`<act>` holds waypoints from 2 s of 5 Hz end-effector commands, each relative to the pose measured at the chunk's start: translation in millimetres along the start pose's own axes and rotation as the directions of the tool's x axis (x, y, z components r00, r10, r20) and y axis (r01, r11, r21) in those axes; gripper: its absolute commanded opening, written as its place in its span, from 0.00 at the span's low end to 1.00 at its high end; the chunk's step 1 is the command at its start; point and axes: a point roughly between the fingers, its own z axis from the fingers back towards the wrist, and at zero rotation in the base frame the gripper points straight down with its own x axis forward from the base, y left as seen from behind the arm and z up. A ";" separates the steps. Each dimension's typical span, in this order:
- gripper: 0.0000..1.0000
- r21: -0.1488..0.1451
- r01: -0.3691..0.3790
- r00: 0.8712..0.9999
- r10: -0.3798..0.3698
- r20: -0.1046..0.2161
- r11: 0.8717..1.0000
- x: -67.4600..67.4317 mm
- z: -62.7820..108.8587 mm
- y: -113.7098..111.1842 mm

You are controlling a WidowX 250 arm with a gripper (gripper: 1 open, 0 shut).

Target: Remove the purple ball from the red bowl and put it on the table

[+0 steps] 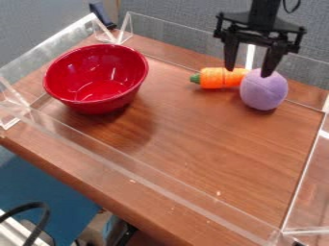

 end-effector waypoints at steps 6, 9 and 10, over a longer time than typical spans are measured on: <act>1.00 -0.050 -0.043 0.997 0.047 0.063 0.998 17.0 -25.0 -10.2; 1.00 -0.061 -0.082 0.994 0.086 0.066 0.995 19.1 -11.1 -18.5; 1.00 -0.061 -0.106 0.992 0.110 0.066 0.992 27.7 -8.1 -12.8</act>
